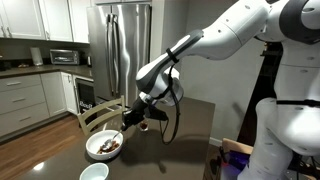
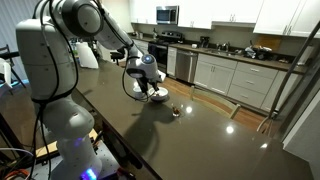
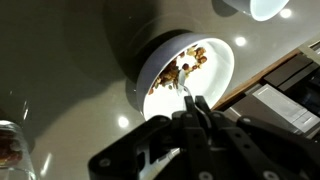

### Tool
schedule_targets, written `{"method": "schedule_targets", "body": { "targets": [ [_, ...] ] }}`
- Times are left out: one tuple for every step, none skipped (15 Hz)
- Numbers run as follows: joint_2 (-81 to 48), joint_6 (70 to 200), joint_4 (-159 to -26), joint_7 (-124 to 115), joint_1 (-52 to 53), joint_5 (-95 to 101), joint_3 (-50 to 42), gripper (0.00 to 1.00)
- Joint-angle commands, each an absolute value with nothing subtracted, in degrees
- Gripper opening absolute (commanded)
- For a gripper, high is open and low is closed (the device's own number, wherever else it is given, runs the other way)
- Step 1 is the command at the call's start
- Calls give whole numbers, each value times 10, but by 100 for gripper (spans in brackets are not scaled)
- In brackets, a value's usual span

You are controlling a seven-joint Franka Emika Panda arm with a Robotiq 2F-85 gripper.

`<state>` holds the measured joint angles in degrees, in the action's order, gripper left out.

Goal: Use the spoon from the empty white bowl to scoop contents from the other white bowl and put them in the empty one

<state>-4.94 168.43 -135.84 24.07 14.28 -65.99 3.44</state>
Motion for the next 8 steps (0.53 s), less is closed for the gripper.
{"method": "schedule_targets", "body": {
  "targets": [
    [-73,1667,-1333,280,132,-694,31,1],
    [-77,1665,-1330,284,131,-701,30,1],
    [-80,1663,-1329,287,130,-707,29,1],
    [-83,1660,-1327,291,128,-715,29,1],
    [-85,1656,-1324,297,126,-724,29,1],
    [-85,1651,-1323,302,124,-735,29,1],
    [-86,1646,-1323,313,122,-751,29,1],
    [-87,1641,-1324,320,121,-765,28,1]
  ]
}}
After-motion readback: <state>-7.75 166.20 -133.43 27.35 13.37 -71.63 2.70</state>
